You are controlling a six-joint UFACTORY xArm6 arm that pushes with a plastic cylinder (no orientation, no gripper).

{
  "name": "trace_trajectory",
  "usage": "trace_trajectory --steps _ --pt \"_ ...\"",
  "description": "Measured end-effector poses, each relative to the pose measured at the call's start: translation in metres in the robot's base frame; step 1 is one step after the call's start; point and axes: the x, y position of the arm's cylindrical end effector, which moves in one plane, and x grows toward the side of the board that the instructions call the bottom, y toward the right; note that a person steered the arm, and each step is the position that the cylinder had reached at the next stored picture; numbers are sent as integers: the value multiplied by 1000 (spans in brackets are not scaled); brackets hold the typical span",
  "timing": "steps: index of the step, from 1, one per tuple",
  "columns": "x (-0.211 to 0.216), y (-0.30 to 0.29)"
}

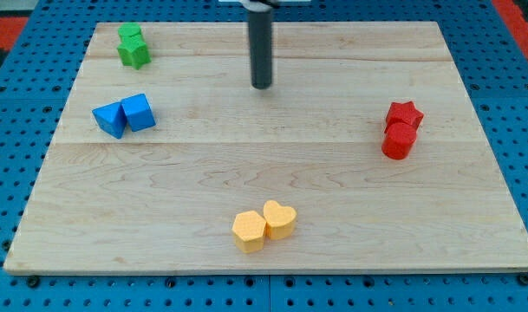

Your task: Nudge the yellow hexagon up a bit

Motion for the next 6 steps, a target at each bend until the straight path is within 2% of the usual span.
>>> trace_trajectory --steps 1,2,3,4,5,6 --pt "70 8" --pt "110 74" --pt "186 83" --pt "237 104" --pt "262 67" --pt "263 24"
